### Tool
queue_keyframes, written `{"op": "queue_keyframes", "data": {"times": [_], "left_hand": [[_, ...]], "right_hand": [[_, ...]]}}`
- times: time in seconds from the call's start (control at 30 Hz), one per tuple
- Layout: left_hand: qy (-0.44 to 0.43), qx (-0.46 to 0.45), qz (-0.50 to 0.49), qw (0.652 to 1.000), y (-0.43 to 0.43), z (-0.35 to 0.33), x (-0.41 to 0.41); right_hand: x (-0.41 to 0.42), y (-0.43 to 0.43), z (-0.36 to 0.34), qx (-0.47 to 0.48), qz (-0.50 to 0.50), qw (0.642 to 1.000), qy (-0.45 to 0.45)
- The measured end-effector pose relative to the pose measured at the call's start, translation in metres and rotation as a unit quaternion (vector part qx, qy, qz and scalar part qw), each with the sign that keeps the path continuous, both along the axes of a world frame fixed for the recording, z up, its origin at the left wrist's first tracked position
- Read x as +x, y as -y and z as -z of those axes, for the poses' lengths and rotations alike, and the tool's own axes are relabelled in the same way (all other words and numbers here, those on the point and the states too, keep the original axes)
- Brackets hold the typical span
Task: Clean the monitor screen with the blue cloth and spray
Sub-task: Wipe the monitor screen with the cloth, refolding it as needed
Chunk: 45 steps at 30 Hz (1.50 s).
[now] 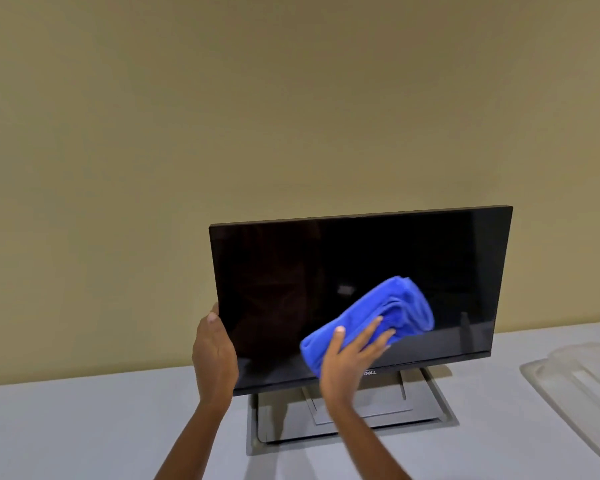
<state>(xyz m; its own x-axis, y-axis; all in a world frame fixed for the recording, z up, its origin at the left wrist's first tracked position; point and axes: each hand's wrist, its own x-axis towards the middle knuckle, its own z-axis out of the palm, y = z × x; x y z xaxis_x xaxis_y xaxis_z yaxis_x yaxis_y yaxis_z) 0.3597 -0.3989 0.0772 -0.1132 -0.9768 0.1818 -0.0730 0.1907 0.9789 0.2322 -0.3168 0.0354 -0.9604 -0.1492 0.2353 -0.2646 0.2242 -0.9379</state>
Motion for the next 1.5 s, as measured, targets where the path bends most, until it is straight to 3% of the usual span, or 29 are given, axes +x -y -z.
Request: {"op": "queue_keyframes", "data": {"times": [0.2, 0.5, 0.63, 0.7, 0.83, 1.0, 1.1, 1.33, 1.5], "left_hand": [[0.053, 0.08, -0.023, 0.995, -0.017, 0.033, 0.002], [0.071, 0.087, -0.008, 0.994, -0.012, 0.035, 0.009], [0.164, -0.067, -0.039, 0.983, -0.024, 0.031, 0.007], [0.158, -0.153, -0.037, 0.975, -0.036, 0.026, 0.003], [0.156, -0.241, 0.119, 0.951, -0.069, 0.02, -0.015], [0.183, -0.077, 0.211, 0.957, -0.104, 0.028, -0.035], [0.213, -0.061, 0.256, 0.941, -0.113, 0.031, -0.034], [0.231, -0.023, 0.219, 0.948, -0.125, 0.028, -0.032], [0.209, 0.007, 0.155, 0.965, -0.131, 0.018, -0.03]], "right_hand": [[0.06, 0.016, 0.01, 0.064, -0.114, 0.991, -0.042], [-0.027, -0.015, -0.015, 0.043, -0.061, 0.994, -0.078], [-0.032, -0.025, -0.017, 0.004, -0.06, 0.996, -0.072], [-0.027, -0.032, -0.013, -0.026, -0.062, 0.995, -0.073], [-0.015, -0.045, -0.008, -0.06, -0.063, 0.996, -0.008], [0.003, -0.065, -0.005, -0.092, -0.102, 0.988, 0.071], [0.005, -0.08, -0.003, -0.092, -0.127, 0.981, 0.117], [-0.029, -0.129, -0.003, 0.075, -0.208, 0.941, 0.256], [-0.062, -0.17, -0.008, 0.242, -0.245, 0.919, 0.191]]}}
